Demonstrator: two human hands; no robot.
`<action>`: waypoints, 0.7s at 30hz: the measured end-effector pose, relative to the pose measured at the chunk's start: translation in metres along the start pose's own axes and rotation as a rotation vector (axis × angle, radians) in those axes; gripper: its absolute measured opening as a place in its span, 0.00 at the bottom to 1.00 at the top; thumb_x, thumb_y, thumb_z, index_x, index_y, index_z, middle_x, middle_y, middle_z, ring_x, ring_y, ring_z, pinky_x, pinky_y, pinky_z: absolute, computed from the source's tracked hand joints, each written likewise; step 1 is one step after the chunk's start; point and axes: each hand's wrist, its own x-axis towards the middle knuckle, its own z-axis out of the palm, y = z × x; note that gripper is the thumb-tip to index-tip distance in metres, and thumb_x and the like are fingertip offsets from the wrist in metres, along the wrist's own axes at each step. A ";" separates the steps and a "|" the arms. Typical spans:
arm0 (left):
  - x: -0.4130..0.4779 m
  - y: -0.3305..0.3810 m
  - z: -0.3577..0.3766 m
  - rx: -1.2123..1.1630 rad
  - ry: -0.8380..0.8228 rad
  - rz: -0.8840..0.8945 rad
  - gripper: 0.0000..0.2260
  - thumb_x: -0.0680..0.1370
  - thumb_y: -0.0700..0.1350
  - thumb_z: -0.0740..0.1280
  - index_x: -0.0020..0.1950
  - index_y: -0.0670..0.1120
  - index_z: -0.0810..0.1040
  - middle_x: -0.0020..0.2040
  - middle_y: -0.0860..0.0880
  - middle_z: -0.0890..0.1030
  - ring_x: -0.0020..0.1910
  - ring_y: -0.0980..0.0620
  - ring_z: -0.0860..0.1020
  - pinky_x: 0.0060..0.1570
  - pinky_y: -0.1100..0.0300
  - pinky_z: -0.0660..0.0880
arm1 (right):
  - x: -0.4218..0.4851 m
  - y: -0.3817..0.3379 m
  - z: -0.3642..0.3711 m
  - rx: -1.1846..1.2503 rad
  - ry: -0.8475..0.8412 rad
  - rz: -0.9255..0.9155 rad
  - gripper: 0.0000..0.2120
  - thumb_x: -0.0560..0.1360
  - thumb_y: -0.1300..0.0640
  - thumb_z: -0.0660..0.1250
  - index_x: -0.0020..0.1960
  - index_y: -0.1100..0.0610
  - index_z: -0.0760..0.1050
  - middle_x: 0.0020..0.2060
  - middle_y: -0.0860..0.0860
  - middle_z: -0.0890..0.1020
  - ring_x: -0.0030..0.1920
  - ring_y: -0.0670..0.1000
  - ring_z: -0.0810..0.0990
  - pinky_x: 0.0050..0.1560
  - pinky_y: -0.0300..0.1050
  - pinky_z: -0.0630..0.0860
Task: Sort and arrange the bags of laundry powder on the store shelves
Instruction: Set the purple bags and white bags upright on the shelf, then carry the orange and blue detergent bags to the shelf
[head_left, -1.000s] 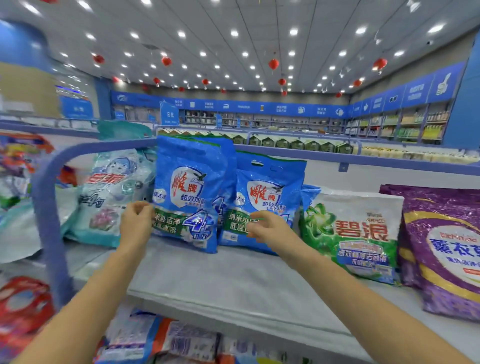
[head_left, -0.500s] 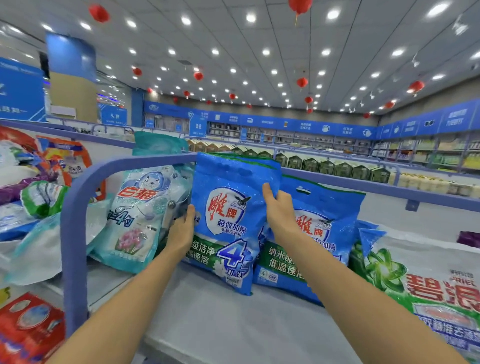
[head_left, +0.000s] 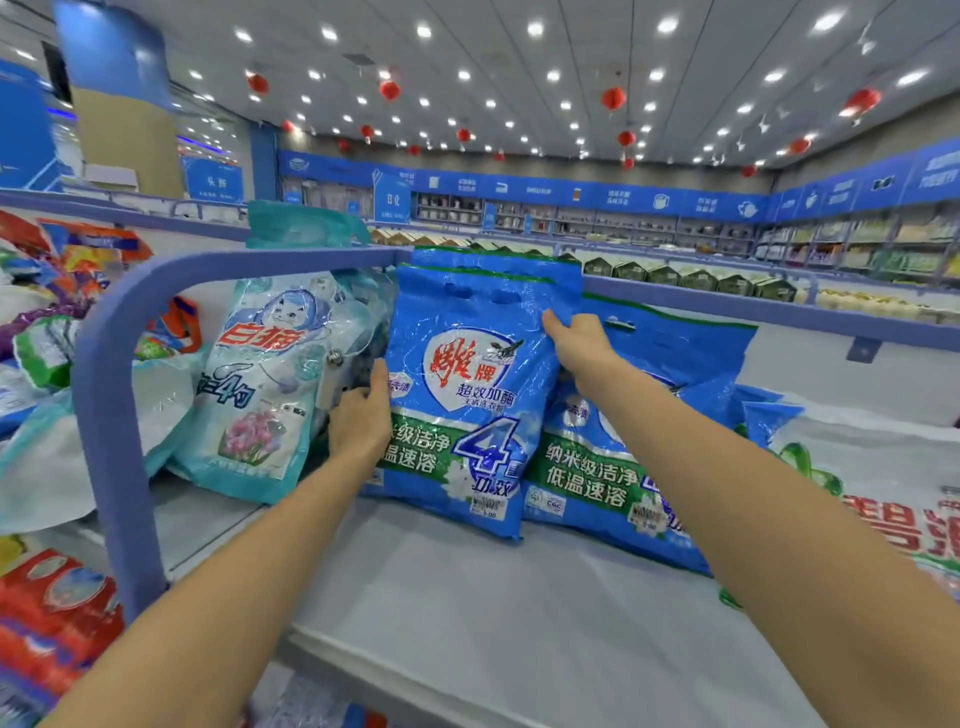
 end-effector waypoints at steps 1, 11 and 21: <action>0.000 -0.001 0.000 -0.003 0.013 -0.001 0.29 0.80 0.65 0.48 0.37 0.45 0.76 0.47 0.42 0.79 0.47 0.44 0.75 0.48 0.53 0.67 | -0.001 0.001 0.000 -0.007 0.015 -0.013 0.17 0.80 0.51 0.59 0.37 0.56 0.59 0.33 0.55 0.60 0.37 0.53 0.62 0.40 0.48 0.60; -0.016 0.000 -0.013 0.142 -0.020 0.082 0.28 0.81 0.60 0.51 0.65 0.38 0.72 0.65 0.35 0.74 0.64 0.37 0.71 0.63 0.48 0.66 | -0.057 0.002 -0.074 -0.007 0.154 -0.218 0.06 0.77 0.61 0.64 0.54 0.59 0.75 0.47 0.56 0.81 0.42 0.50 0.79 0.48 0.51 0.79; -0.123 0.030 -0.050 -0.215 -0.095 0.493 0.17 0.81 0.50 0.59 0.65 0.42 0.70 0.61 0.43 0.75 0.57 0.51 0.73 0.61 0.55 0.70 | -0.212 0.020 -0.178 0.024 0.144 -0.425 0.07 0.78 0.62 0.62 0.50 0.52 0.76 0.48 0.48 0.82 0.50 0.49 0.82 0.49 0.43 0.78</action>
